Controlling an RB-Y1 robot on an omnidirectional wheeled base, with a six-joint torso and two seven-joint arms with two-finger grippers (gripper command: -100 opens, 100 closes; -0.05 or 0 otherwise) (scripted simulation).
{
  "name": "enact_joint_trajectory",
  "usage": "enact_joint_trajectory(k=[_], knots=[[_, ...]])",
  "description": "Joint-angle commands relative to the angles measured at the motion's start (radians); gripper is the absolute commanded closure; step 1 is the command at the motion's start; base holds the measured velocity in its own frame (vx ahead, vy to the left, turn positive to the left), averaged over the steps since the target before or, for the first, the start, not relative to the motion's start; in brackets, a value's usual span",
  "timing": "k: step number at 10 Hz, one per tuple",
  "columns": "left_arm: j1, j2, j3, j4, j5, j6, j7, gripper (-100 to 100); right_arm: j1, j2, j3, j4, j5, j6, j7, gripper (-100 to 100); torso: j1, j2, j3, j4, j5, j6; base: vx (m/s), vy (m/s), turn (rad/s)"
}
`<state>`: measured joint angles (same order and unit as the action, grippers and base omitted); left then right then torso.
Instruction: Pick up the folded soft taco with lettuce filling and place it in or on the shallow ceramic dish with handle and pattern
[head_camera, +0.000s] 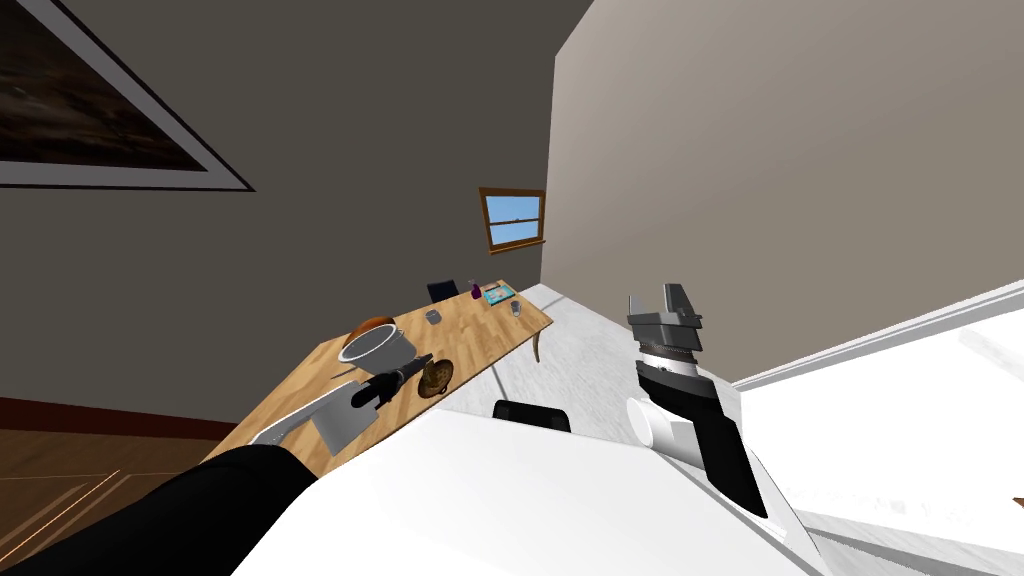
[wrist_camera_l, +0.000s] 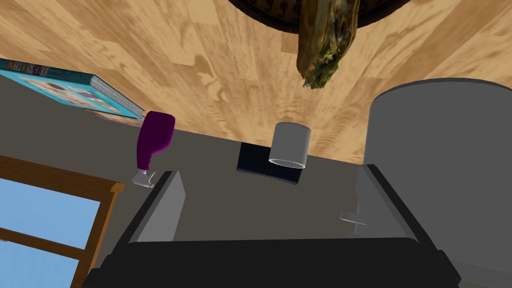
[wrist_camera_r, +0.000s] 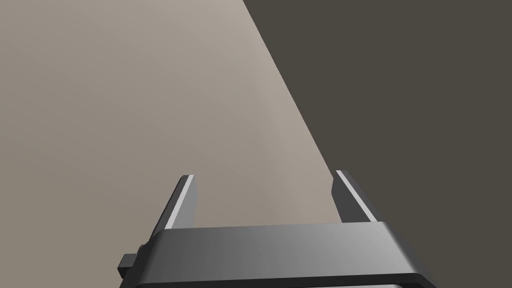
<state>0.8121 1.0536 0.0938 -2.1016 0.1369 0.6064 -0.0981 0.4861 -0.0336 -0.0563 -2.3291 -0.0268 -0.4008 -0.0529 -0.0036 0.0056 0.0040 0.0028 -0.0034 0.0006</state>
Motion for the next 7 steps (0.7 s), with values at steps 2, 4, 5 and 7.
enact_joint_trajectory(k=[2, 4, 5, 7], knots=[[0.000, 0.002, 0.001, -0.002, 0.002, 0.004, 0.002, 0, 0.000, 0.000, 0.000, 0.000, 0.000, 0.000, 0.000, 0, 0.000, -0.001, -0.001, 0.000, 0.000, 0.000, -0.011, 0.002, -0.008], [0.000, 0.001, 0.001, -0.001, 0.001, 0.004, 0.002, 0, 0.000, 0.000, 0.000, 0.000, 0.000, 0.000, 0.000, 0, 0.000, -0.003, -0.002, -0.001, 0.000, 0.000, 0.000, 0.000, 0.000], [0.000, 0.001, 0.001, -0.001, 0.001, 0.004, 0.002, 0, 0.000, 0.000, 0.000, 0.000, 0.000, 0.000, 0.000, 0, -0.001, -0.003, -0.002, -0.001, 0.000, 0.000, 0.000, 0.000, 0.000], [0.000, 0.001, 0.001, -0.001, 0.001, 0.004, 0.002, 0, 0.000, 0.000, 0.000, 0.000, 0.000, 0.000, 0.000, 0, -0.001, -0.003, -0.002, -0.001, 0.000, 0.000, 0.000, 0.000, 0.000]])
